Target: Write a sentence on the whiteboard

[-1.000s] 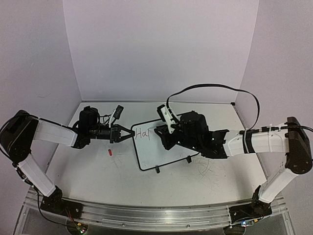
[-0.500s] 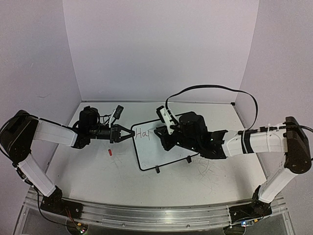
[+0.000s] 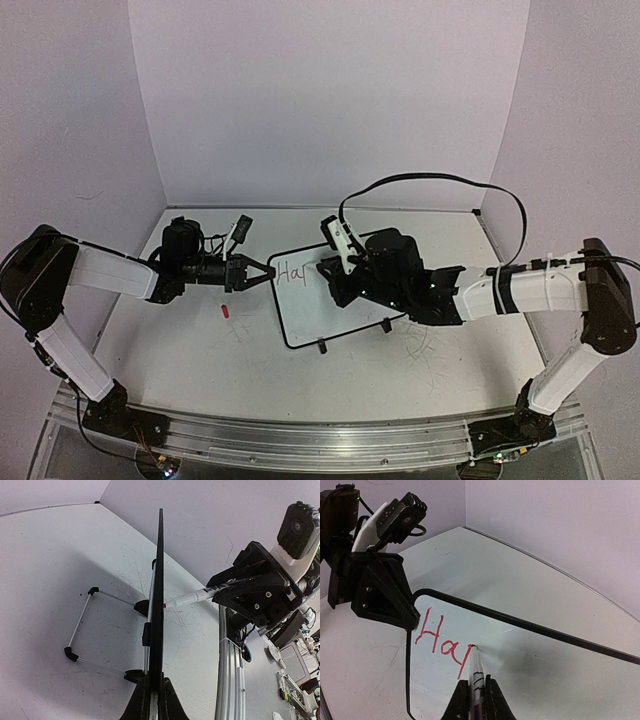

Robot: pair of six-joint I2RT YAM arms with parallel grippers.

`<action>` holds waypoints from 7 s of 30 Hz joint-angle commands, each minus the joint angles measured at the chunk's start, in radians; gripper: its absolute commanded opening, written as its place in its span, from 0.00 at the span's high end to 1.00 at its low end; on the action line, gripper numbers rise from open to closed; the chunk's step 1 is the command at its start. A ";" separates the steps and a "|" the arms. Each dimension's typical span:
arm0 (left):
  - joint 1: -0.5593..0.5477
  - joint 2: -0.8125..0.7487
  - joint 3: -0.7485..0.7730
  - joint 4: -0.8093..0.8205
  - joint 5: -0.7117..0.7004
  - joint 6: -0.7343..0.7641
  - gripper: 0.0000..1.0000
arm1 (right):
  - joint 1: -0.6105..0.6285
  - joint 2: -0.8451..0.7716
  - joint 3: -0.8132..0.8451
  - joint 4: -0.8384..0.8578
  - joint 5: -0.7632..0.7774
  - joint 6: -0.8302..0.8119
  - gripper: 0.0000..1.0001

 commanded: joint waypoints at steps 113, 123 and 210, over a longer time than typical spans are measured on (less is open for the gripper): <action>-0.002 -0.025 0.018 -0.005 0.043 0.008 1.00 | -0.042 -0.045 -0.051 0.020 -0.044 0.051 1.00; -0.001 -0.027 0.016 -0.005 0.042 0.008 1.00 | -0.036 -0.051 -0.080 0.011 -0.043 0.063 1.00; -0.002 -0.022 0.021 -0.011 0.045 0.007 1.00 | -0.028 -0.068 -0.047 0.032 0.092 0.052 1.00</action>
